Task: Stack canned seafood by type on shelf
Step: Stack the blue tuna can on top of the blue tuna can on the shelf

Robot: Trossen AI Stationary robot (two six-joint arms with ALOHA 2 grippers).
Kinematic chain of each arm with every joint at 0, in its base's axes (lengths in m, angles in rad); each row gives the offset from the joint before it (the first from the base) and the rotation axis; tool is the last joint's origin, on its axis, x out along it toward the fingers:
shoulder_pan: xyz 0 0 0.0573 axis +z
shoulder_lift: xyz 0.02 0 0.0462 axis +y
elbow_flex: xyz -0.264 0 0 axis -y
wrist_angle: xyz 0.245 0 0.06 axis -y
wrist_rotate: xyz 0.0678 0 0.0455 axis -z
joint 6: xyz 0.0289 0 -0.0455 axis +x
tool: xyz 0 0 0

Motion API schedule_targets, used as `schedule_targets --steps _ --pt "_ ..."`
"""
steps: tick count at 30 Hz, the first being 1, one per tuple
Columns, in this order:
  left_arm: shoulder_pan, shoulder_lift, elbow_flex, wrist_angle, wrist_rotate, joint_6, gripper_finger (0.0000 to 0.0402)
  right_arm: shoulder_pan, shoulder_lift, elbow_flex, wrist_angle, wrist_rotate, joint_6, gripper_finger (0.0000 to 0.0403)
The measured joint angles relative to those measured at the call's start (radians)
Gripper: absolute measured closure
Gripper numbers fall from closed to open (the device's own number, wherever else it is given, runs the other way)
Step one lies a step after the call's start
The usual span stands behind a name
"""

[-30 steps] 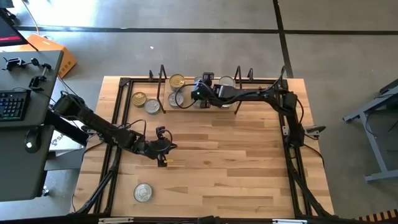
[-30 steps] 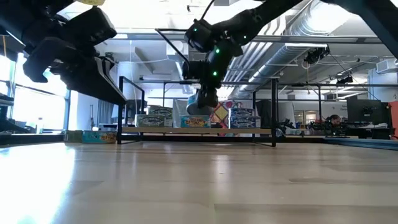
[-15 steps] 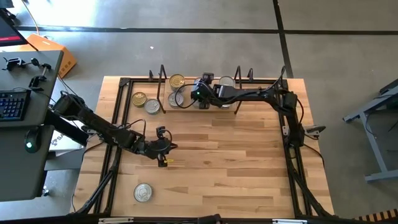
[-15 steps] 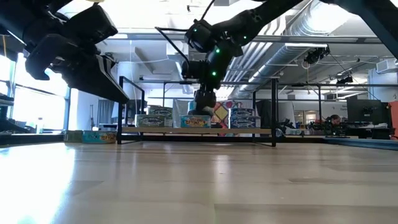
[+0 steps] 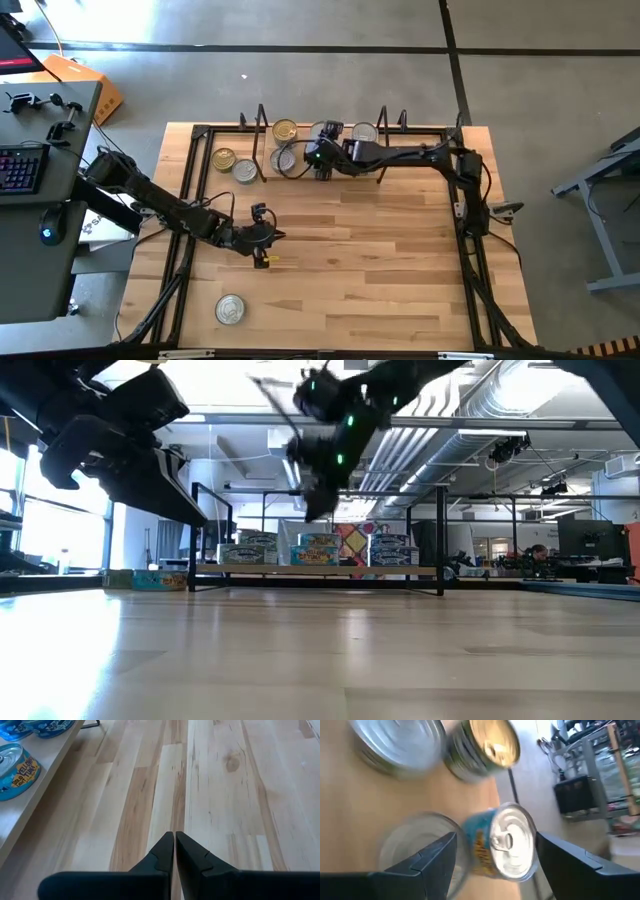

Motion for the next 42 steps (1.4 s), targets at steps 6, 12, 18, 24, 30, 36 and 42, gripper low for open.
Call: schedule_targets --steps 6,12,18,24,30,36,42 --pt "-0.014 0.0 0.0 -0.001 -0.001 -0.008 0.0391 0.129 -0.049 -0.034 0.079 -0.124 0.317 0.0144" --pt "-0.054 0.0 0.0 0.0 -0.018 -0.015 0.0391 0.331 -0.026 -0.182 0.298 -0.184 0.391 0.0151" --pt "-0.095 0.0 0.0 -0.006 -0.054 -0.029 0.0391 0.512 -0.025 -0.373 0.635 -0.164 0.538 0.0151" --pt "-0.105 -0.069 0.002 -0.17 -0.183 -0.166 0.0394 0.627 -0.025 -0.517 0.899 -0.088 0.626 0.0151" --pt "-0.102 -0.237 0.002 -0.558 -0.242 -0.489 0.04 0.666 -0.025 -0.598 0.952 0.08 0.634 0.0151" --pt "-0.102 -0.356 0.002 -0.84 -0.233 -0.791 0.0401 0.72 -0.073 -0.638 0.753 0.078 0.723 0.0151" --pt "-0.096 -0.358 0.002 -0.964 -0.234 -0.935 0.0401 0.773 -0.119 -0.637 0.358 0.083 1.018 0.0151"
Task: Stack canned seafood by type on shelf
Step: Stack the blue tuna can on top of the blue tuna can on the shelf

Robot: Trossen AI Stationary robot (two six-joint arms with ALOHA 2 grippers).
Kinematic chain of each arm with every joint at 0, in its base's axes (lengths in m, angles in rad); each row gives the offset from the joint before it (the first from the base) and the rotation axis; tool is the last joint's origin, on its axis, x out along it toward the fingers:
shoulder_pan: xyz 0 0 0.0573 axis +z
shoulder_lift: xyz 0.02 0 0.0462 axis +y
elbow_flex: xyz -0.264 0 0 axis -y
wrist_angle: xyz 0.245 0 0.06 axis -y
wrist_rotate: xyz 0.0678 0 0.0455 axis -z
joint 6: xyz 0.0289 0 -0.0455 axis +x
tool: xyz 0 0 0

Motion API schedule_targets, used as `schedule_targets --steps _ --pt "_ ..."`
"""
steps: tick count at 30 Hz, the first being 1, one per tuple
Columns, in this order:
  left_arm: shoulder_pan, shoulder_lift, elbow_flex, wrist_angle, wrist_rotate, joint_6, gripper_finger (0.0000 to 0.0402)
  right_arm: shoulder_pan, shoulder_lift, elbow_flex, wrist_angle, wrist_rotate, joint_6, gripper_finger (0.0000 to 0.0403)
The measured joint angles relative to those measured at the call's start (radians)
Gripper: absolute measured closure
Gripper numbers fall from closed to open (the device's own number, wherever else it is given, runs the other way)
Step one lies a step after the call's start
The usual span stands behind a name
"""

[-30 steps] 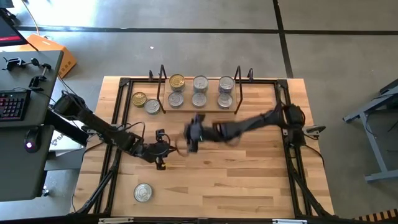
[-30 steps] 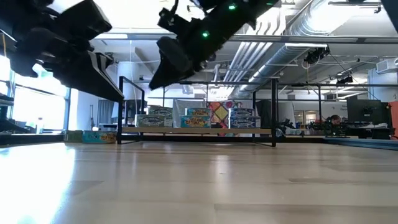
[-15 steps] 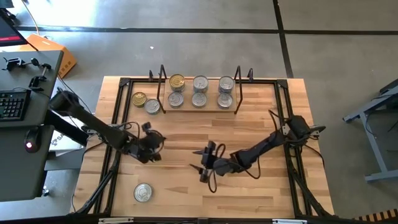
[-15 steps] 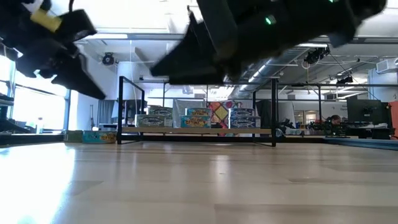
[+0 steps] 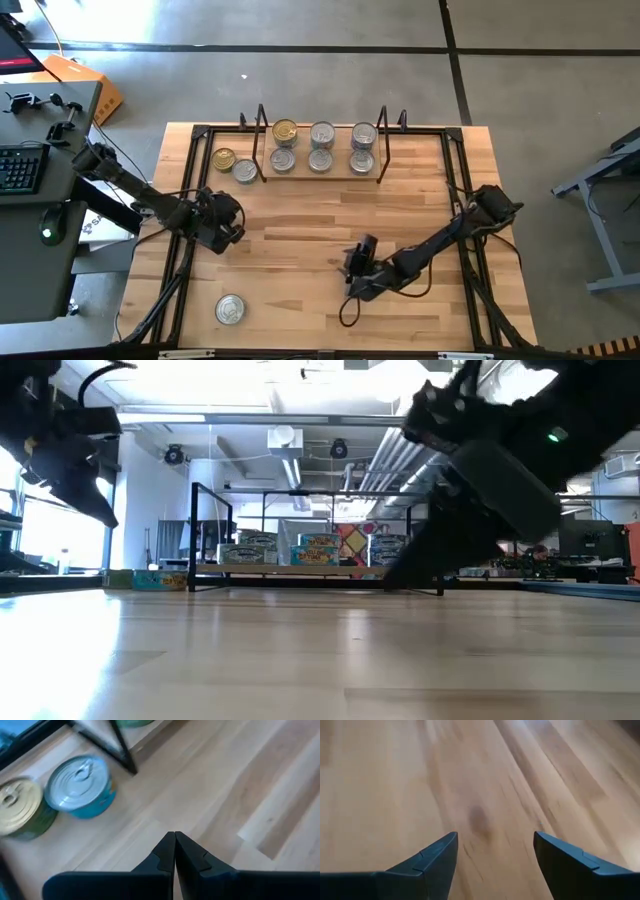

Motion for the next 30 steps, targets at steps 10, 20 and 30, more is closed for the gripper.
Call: schedule_targets --steps 10,20,30 --pt "0.121 0.018 -0.001 -0.034 0.001 -0.071 0.0401 -0.036 0.018 0.0 -0.084 0.077 0.154 0.0151" --pt "0.276 0.018 -0.015 -0.012 0.061 0.036 0.0401 -0.08 0.018 0.0 -0.078 0.073 0.14 0.0151" --pt "0.468 0.018 -0.192 0.266 0.083 0.203 0.0401 -0.08 0.018 0.0 -0.077 0.072 0.14 0.0151"
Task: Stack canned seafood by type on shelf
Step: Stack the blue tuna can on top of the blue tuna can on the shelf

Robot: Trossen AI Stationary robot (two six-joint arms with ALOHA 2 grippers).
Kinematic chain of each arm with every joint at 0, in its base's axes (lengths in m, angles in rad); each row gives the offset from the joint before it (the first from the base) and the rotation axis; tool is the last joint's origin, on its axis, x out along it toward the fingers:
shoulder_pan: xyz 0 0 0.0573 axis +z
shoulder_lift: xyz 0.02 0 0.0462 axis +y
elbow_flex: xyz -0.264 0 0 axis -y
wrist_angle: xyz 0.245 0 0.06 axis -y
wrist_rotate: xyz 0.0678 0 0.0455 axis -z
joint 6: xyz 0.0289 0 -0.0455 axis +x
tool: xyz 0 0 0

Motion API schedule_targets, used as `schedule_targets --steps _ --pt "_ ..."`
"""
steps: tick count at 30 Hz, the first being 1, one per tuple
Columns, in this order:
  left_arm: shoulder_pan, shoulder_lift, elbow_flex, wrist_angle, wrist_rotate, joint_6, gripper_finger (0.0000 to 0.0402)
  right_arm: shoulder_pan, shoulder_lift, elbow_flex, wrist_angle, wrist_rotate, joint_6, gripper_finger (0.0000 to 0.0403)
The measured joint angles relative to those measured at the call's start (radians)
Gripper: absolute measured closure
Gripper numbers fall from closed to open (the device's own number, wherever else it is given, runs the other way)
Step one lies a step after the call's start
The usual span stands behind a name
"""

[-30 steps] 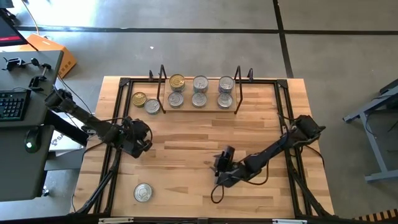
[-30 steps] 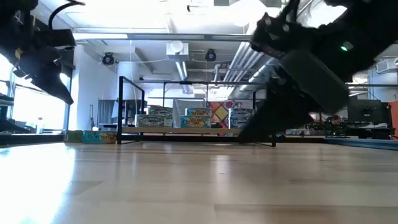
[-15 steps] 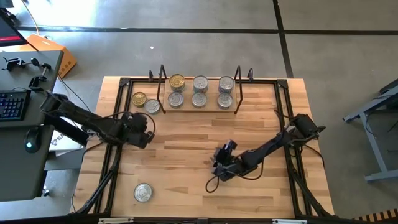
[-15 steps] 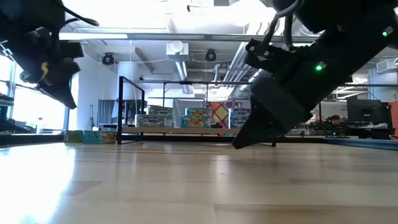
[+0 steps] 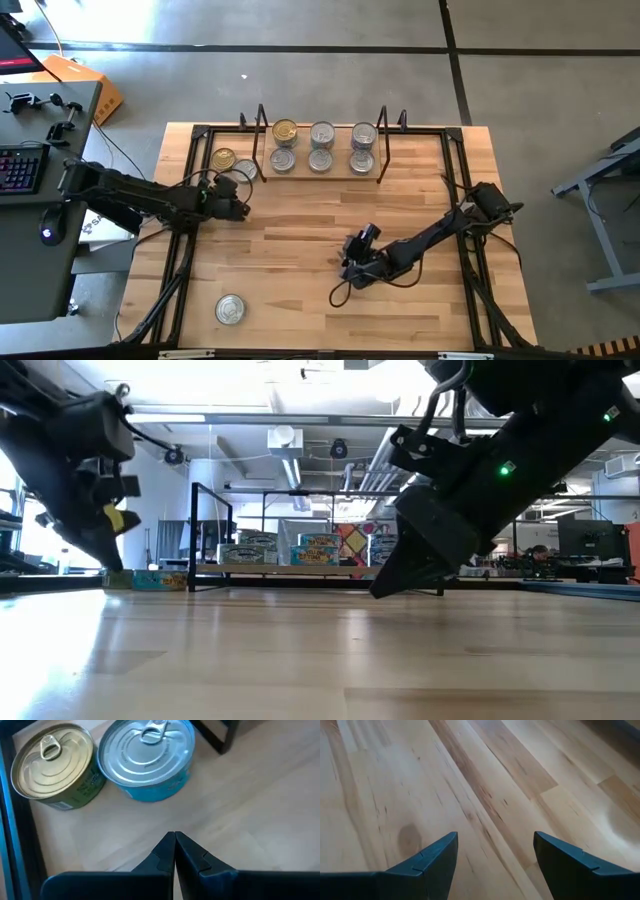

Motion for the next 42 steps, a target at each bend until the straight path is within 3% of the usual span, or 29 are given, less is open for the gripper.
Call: schedule_targets --steps 6,17,28,33,36,42 --pt "0.039 0.0 -0.01 0.058 -0.043 0.064 0.0401 0.0 0.0 0.0 0.005 0.0 0.0 0.0151" --pt "0.194 0.0 -0.01 0.234 -0.103 0.314 0.0401 -0.001 0.0 0.0 0.006 0.001 0.0 0.0151" --pt "0.221 0.0 -0.01 0.185 -0.049 0.319 0.0401 -0.001 0.0 0.0 0.006 0.002 0.0 0.0151" --pt "0.218 0.0 -0.01 0.164 0.066 0.321 0.0401 -0.001 0.0 0.0 0.006 0.002 0.0 0.0151" --pt "0.189 -0.005 -0.01 0.164 0.211 0.299 0.0401 -0.001 0.0 0.0 0.006 0.002 0.0 0.0151" --pt "0.016 -0.029 -0.009 0.146 0.41 0.183 0.0401 -0.001 0.001 0.0 0.006 0.002 0.0 0.0151"
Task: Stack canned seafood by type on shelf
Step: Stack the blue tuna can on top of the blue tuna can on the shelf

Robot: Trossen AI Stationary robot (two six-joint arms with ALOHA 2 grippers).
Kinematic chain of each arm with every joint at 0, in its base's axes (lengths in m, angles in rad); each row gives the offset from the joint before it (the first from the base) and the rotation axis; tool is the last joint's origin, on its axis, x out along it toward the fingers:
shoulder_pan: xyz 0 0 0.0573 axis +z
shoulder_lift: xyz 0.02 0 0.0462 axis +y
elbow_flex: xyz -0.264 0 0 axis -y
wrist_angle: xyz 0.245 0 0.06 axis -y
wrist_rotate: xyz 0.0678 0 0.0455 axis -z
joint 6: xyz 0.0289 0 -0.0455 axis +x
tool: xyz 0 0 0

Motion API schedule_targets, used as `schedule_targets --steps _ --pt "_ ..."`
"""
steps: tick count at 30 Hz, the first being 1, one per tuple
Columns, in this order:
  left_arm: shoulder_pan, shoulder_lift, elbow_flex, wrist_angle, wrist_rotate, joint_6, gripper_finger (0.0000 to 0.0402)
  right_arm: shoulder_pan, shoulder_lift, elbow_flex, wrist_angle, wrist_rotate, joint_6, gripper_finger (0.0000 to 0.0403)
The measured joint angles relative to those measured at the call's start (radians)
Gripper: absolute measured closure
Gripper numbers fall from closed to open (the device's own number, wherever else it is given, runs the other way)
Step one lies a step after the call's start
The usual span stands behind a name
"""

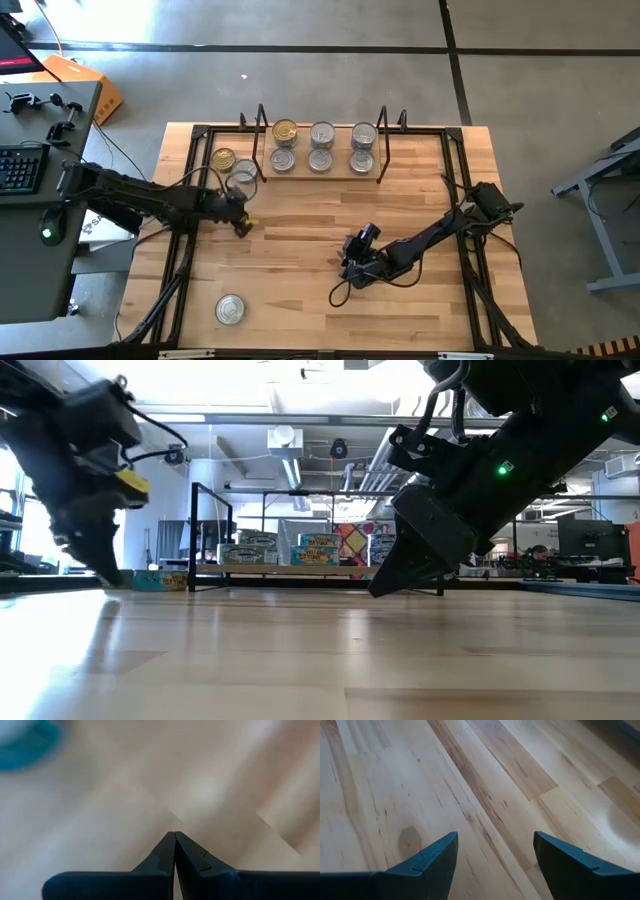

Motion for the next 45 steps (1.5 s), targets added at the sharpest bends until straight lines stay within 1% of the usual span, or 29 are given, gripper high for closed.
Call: schedule_targets --steps 5,7,11,13,15,19,22,26,29,32,34,35,37,39,41,42,44,45 --pt "-0.215 -0.016 0.002 -0.011 0.095 -0.14 0.0401 0.0 0.0 0.0 0.004 0.0 0.0 0.0151" --pt "-0.315 -0.016 0.023 -0.016 0.124 -0.187 0.0401 0.0 0.0 0.0 0.006 0.0 0.0 0.0151" --pt "-0.547 -0.015 0.11 0.013 0.167 -0.235 0.0401 0.0 0.0 0.0 0.008 0.0 0.0 0.0151" --pt "-0.667 -0.002 0.156 0.034 0.177 -0.242 0.0401 0.0 0.0 0.0 0.009 0.0 0.0 0.0151" --pt "-0.764 0.019 0.195 0.04 0.176 -0.271 0.0401 0.0 0.0 0.0 0.012 0.0 0.0 0.0151" --pt "-0.907 0.099 0.236 0.058 0.166 -0.373 0.0401 0.0 0.0 0.0 0.018 0.002 0.0 0.0151" --pt "-0.965 0.195 0.239 0.144 0.21 -0.394 0.0401 0.0 0.0 0.0 0.024 0.003 -0.007 0.0151" --pt "-0.972 0.341 0.239 0.302 0.292 -0.347 0.0401 0.0 0.0 0.0 0.036 0.014 -0.017 0.0151" --pt "-0.935 0.426 0.24 0.359 0.299 -0.277 0.0401 0.0 0.0 0.0 0.038 0.018 -0.019 0.0151" --pt "-0.866 0.475 0.246 0.357 0.271 -0.184 0.0401 0.0 0.0 0.0 0.038 0.018 -0.019 0.0151" --pt "-0.808 0.488 0.246 0.376 0.196 -0.073 0.0401 0.0 0.0 0.0 0.038 0.018 -0.019 0.0151" --pt "-0.772 0.49 0.244 0.388 0.142 -0.001 0.0401 0.0 0.0 0.0 0.038 0.018 -0.019 0.0151" --pt "-0.7 0.489 0.239 0.462 0.006 0.168 0.0401 0.0 0.0 0.0 0.039 0.018 -0.019 0.0151" --pt "-0.635 0.487 0.233 0.56 -0.097 0.345 0.0401 0.0 0.0 0.0 0.042 0.017 -0.019 0.0151" --pt "-0.582 0.476 0.246 0.684 -0.127 0.512 0.0401 0.0 0.0 0.0 0.049 0.017 -0.018 0.0151" --pt "-0.561 0.468 0.254 0.703 -0.126 0.568 0.0401 -0.001 0.0 0.0 0.057 0.017 -0.018 0.0151" --pt "-0.526 0.467 0.266 0.664 -0.121 0.62 0.0401 -0.001 0.0 0.0 0.089 -0.006 -0.02 0.0151" --pt "-0.514 0.469 0.27 0.629 -0.115 0.623 0.0401 -0.004 0.0 0.0 0.108 -0.041 -0.034 0.0151"
